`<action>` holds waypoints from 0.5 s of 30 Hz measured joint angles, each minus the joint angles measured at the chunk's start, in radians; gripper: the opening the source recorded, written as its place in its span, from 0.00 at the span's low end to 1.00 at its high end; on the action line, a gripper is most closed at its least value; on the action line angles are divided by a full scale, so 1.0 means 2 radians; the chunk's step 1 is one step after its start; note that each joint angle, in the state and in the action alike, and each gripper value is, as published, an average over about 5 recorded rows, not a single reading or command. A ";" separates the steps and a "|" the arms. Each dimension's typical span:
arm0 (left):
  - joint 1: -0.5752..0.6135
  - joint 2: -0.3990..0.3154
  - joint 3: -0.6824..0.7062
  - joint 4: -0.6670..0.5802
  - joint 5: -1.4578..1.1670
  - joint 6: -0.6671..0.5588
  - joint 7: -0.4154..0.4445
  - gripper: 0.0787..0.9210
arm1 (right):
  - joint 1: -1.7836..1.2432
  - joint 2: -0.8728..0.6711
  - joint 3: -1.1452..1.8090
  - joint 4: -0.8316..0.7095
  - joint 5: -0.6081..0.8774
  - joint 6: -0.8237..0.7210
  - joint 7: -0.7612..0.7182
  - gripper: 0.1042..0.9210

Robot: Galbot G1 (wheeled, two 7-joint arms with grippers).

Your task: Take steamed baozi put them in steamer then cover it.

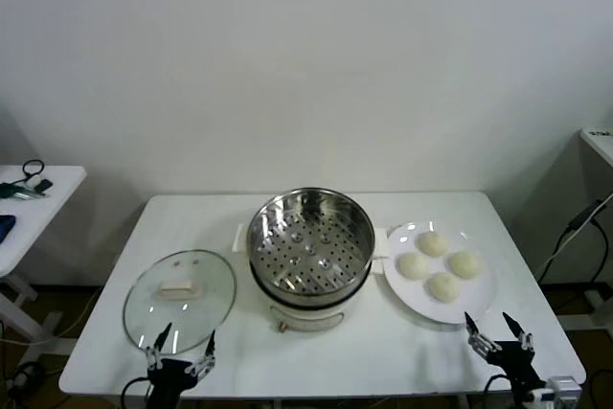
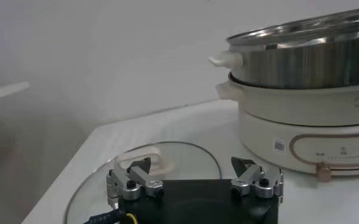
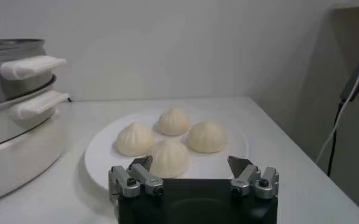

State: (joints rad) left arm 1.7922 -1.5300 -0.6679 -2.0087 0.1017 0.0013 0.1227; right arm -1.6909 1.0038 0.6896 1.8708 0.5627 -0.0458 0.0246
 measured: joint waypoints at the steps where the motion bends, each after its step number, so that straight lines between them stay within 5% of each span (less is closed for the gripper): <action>1: 0.000 0.000 0.000 0.000 0.000 0.000 0.000 0.88 | 0.005 -0.002 0.000 0.000 -0.001 -0.003 0.000 0.88; 9: -0.003 0.000 0.003 -0.003 0.001 0.000 -0.001 0.88 | 0.129 -0.063 -0.021 -0.025 -0.027 -0.077 -0.021 0.88; 15: -0.004 0.005 0.004 -0.003 0.001 -0.004 -0.002 0.88 | 0.281 -0.156 -0.116 -0.078 -0.078 -0.116 -0.112 0.88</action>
State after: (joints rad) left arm 1.7845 -1.5206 -0.6608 -2.0148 0.1040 -0.0061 0.1196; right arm -1.1290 0.6919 0.4571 1.7140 0.4074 -0.2777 -0.1997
